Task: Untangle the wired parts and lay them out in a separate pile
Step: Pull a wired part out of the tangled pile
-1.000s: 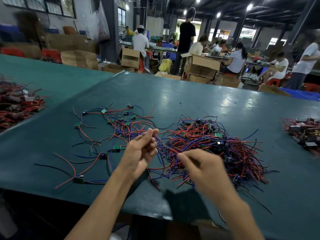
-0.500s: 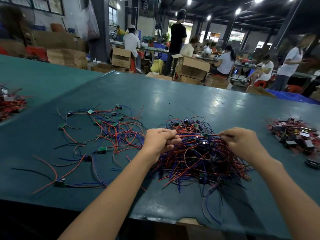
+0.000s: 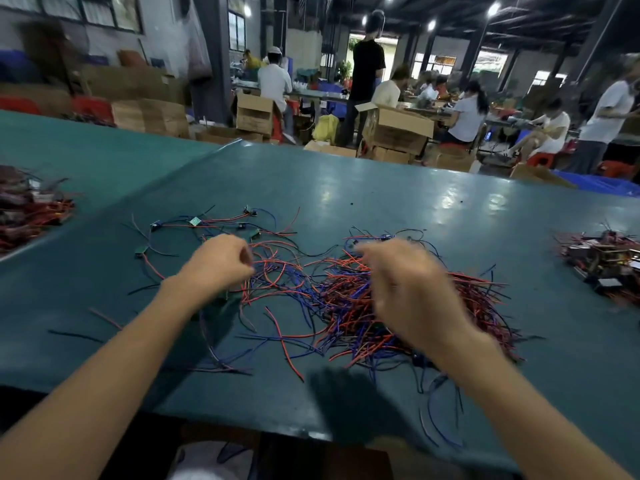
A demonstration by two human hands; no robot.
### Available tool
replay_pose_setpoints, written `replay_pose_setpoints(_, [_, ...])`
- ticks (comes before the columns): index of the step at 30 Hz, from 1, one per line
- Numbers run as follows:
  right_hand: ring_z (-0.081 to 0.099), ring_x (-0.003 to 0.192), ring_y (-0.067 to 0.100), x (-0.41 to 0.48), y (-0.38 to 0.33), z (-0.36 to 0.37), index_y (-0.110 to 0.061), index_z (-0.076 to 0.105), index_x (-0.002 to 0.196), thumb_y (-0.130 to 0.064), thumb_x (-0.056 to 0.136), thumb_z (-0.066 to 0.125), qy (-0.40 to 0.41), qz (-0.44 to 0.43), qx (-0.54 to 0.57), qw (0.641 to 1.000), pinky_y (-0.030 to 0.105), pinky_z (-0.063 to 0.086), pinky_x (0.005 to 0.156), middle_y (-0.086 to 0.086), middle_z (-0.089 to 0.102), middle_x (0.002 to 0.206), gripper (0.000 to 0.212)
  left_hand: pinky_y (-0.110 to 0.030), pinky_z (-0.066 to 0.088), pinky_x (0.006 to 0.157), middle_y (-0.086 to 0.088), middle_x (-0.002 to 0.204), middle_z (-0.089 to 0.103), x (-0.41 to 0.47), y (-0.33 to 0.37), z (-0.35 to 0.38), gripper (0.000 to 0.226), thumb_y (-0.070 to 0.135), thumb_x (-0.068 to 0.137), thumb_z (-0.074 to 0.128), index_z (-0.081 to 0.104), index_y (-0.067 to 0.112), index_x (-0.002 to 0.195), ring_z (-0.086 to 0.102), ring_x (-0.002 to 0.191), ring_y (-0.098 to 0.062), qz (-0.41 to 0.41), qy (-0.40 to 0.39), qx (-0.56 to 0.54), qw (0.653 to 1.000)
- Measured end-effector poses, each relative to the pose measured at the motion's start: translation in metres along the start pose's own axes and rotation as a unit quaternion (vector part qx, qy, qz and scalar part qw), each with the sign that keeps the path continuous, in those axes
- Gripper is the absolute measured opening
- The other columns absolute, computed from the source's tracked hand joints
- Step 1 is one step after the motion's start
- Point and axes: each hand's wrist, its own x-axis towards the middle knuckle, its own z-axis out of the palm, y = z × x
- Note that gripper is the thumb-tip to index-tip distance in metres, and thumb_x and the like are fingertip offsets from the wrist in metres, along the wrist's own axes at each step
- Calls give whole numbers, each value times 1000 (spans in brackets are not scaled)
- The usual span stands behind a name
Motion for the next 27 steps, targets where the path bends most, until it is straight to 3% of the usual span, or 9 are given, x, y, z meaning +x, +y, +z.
replay_pose_setpoints(3, [66, 91, 35, -13, -38, 57, -5, 74, 111, 0, 86, 56, -150, 33, 81, 985, 47, 58, 73, 12, 69, 106, 31, -28, 49, 81, -1, 112, 71, -4, -22, -11, 28, 26, 82, 81, 74, 20, 108, 63, 96, -18, -37, -137, 115, 983])
replay_pose_setpoints(5, [63, 100, 34, -24, -49, 91, -9, 70, 119, -8, 91, 53, -224, 84, 96, 966, 47, 56, 78, 8, 63, 118, 33, -30, 51, 84, -1, 116, 70, -7, -30, -8, 35, 25, 81, 84, 73, 20, 114, 62, 99, -19, -33, -162, 147, 975])
replay_pose_setpoints(9, [59, 102, 32, -43, -54, 124, -12, 70, 118, -11, 94, 50, -213, 135, 77, 965, 43, 53, 79, 5, 63, 118, 31, -34, 56, 88, -2, 112, 73, -11, -34, -4, 27, 24, 83, 81, 75, 20, 109, 68, 99, -20, 11, -137, 132, 982])
replay_pose_setpoints(14, [62, 94, 28, -53, -53, 125, -9, 72, 106, -9, 89, 55, -148, 133, 69, 978, 42, 56, 68, 5, 65, 108, 24, -32, 53, 92, -4, 111, 74, -8, -31, -18, 24, 24, 91, 74, 75, 17, 113, 67, 98, -18, 55, -1, -3, 998])
replay_pose_setpoints(18, [63, 91, 29, -53, -56, 123, -6, 73, 103, -5, 88, 58, -108, 136, 75, 982, 42, 56, 63, 7, 66, 105, 21, -25, 50, 83, -4, 96, 75, -3, -12, -44, 19, 20, 92, 73, 75, 14, 110, 68, 85, -16, 91, 125, -140, 978])
replay_pose_setpoints(20, [65, 90, 30, -54, -56, 122, -3, 73, 98, 0, 84, 60, -81, 129, 88, 984, 42, 57, 61, 9, 67, 102, 20, -26, 55, 70, -4, 88, 73, -4, -1, -54, 17, 18, 95, 70, 72, 10, 109, 69, 74, -14, 68, 114, -338, 932])
replay_pose_setpoints(22, [66, 91, 30, -56, -54, 122, -2, 73, 98, 4, 82, 61, -42, 118, 110, 986, 41, 58, 66, 10, 68, 101, 21, -27, 59, 63, -4, 86, 70, -8, 11, -59, 20, 17, 98, 65, 70, 3, 111, 70, 70, -13, 28, -8, -571, 820])
replay_pose_setpoints(24, [67, 93, 27, -57, -52, 120, -1, 74, 101, 6, 82, 61, -4, 115, 143, 983, 39, 58, 74, 9, 69, 102, 24, -28, 59, 64, -4, 85, 69, -11, 18, -54, 26, 19, 99, 61, 69, 0, 115, 69, 72, -12, -2, -127, -666, 735])
replay_pose_setpoints(27, [68, 93, 24, -56, -51, 118, -1, 74, 101, 8, 82, 62, 45, 124, 171, 976, 37, 57, 80, 8, 70, 101, 25, -28, 60, 63, -4, 81, 67, -17, 25, -24, 28, 18, 97, 57, 68, 1, 116, 66, 70, -10, -37, -231, -712, 662])
